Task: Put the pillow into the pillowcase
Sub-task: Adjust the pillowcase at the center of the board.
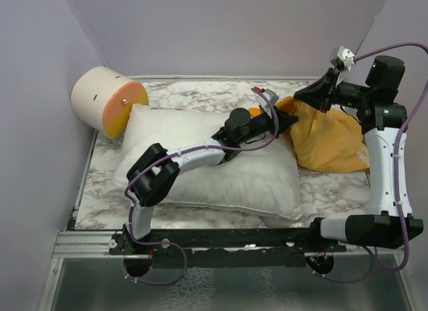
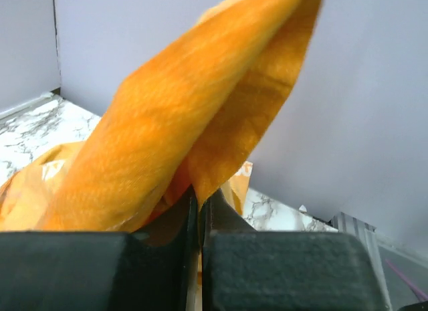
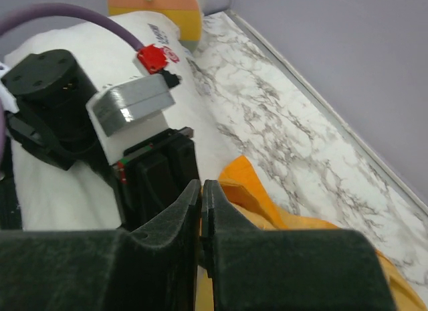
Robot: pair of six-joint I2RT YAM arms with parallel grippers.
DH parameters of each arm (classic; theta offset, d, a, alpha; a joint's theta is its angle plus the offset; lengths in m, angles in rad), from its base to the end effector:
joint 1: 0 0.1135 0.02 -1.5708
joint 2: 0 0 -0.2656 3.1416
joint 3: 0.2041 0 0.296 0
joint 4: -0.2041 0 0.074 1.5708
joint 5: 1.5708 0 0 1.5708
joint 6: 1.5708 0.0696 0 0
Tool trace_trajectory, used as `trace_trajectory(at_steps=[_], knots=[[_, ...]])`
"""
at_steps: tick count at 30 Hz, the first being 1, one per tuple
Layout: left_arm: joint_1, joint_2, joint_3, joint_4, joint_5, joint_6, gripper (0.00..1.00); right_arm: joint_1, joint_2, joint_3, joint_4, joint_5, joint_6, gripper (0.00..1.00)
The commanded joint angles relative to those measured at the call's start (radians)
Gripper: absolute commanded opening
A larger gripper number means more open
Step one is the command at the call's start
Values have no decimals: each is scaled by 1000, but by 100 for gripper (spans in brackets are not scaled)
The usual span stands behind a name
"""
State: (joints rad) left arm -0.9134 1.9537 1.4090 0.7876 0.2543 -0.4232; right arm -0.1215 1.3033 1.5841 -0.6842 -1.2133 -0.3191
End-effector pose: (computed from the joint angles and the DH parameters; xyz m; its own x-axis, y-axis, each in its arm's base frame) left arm 0.3133 -0.4345 0.2950 -0.2419 -0.3371 -0.9099 0.8949 0.2848 -0.3435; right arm 0.3078 0.0281 0.4690 -0.1150 -0.0965 -0.9887 -0.8940 0.4439 0.0606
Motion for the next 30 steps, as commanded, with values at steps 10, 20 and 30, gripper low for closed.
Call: trace_trajectory(at_steps=[10, 20, 30], knots=[[18, -367, 87, -472, 72, -201, 0, -70, 60, 193, -39, 341, 38, 44], [18, -472, 19, -665, 113, -336, 0, -68, 5, -114, -150, 100, -53, 62], [18, -559, -98, -804, 191, -432, 0, -46, -62, -354, -175, 292, -207, 59]])
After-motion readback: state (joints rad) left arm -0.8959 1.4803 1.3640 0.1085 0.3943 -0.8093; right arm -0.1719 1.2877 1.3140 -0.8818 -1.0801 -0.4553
